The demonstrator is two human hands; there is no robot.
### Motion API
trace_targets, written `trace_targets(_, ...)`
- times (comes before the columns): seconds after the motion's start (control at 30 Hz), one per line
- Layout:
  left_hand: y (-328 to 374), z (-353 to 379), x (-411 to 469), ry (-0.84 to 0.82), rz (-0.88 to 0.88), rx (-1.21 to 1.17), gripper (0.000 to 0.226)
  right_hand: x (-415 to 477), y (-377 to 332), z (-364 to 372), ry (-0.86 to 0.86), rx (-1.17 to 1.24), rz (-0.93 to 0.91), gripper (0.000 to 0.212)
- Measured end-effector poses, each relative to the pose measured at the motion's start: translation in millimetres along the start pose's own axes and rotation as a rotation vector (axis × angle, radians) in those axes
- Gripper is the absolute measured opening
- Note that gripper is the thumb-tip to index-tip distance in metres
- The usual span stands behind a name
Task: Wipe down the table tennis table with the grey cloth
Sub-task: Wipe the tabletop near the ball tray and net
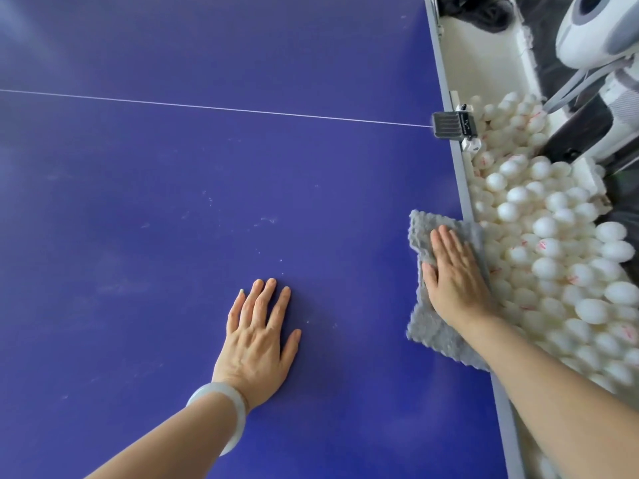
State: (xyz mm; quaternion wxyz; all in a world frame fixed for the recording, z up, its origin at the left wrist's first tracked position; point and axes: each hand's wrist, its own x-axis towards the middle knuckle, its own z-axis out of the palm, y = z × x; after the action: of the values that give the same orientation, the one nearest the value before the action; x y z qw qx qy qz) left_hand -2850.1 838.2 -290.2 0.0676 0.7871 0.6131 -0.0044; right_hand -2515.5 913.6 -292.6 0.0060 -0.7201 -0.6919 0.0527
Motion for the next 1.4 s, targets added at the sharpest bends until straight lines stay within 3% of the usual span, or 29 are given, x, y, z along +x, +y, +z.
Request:
trace_targets(0.07,-0.2,-0.1,0.0,-0.002,-0.005,-0.001,0.066,13.2,-30.5,1.4,-0.001,0.052,0.201,0.062)
trace_targets(0.1,0.0,-0.1,-0.7,-0.004,-0.007,-0.007,0.066,7.7,-47.9,3.3,0.000,0.068,0.199,0.063)
trace_targets(0.23,0.0,-1.2,-0.3,0.007,0.001,-0.017,0.065,-82.0,-95.1,23.6,0.014,-0.020,-0.216,0.062)
trace_targets(0.33,0.3,-1.9,-0.5,0.006,0.002,-0.026,0.065,-83.9,-67.0,21.2,-0.015,-0.029,-0.375,0.059)
trace_targets(0.37,0.1,-1.9,-0.4,0.005,0.003,-0.031,0.065,-68.3,-56.9,17.2,-0.012,-0.035,-0.317,0.059)
trace_targets(0.47,-0.4,-1.6,-1.3,0.022,0.004,-0.049,0.064,-19.1,-59.0,6.0,0.003,0.042,0.124,0.061)
trace_targets(0.5,-0.5,-1.8,-1.8,0.025,0.006,-0.057,0.063,-15.9,-75.3,5.1,0.009,0.078,0.196,0.061)
trace_targets(0.57,-1.5,-2.3,-2.7,0.029,0.009,-0.073,0.062,-40.1,-114.7,12.8,0.044,0.069,0.060,0.062)
trace_targets(0.63,-2.6,-3.0,-3.1,0.044,0.009,-0.094,0.061,-89.2,-140.8,22.4,0.019,0.066,-0.247,0.060)
trace_targets(0.7,-2.4,-3.4,-3.1,0.045,0.010,-0.121,0.062,-114.1,-134.7,25.0,-0.030,0.089,-0.498,0.055)
trace_targets(0.77,-2.4,-2.7,-2.9,0.037,0.006,-0.138,0.061,-89.7,-111.2,19.4,-0.028,0.103,-0.594,0.051)
trace_targets(0.8,-2.7,-2.1,-2.5,0.037,0.002,-0.142,0.062,-67.8,-98.7,16.8,-0.004,0.091,-0.554,0.051)
trace_targets(0.9,-1.8,-0.7,-2.5,0.041,-0.013,-0.128,0.063,4.7,-74.2,4.5,0.002,0.020,-0.129,0.055)
trace_targets(0.97,-1.4,-0.4,-2.5,0.038,-0.017,-0.131,0.063,15.3,-87.1,2.4,-0.017,0.039,0.030,0.058)
trace_targets(1.03,-1.1,-2.2,-2.6,0.031,-0.021,-0.118,0.063,-15.2,-113.9,9.7,0.029,0.021,-0.063,0.057)
trace_targets(1.1,-0.6,-4.7,-2.1,0.035,-0.018,-0.105,0.064,-74.1,-137.7,21.5,0.049,0.014,-0.280,0.057)
trace_targets(1.17,0.0,-6.4,-2.8,0.027,-0.011,-0.109,0.062,-118.3,-143.0,26.7,-0.033,0.039,-0.507,0.057)
trace_targets(1.23,-0.7,-7.1,-2.9,0.025,-0.004,-0.114,0.061,-103.3,-124.3,21.7,-0.078,0.035,-0.624,0.056)
trace_targets(1.3,-1.2,-5.8,-2.4,0.029,0.001,-0.100,0.061,-58.1,-95.2,14.8,-0.021,-0.016,-0.503,0.056)
trace_targets(1.4,-1.0,-6.2,-3.0,0.022,-0.007,-0.092,0.062,8.4,-66.2,0.5,-0.031,-0.010,-0.016,0.058)
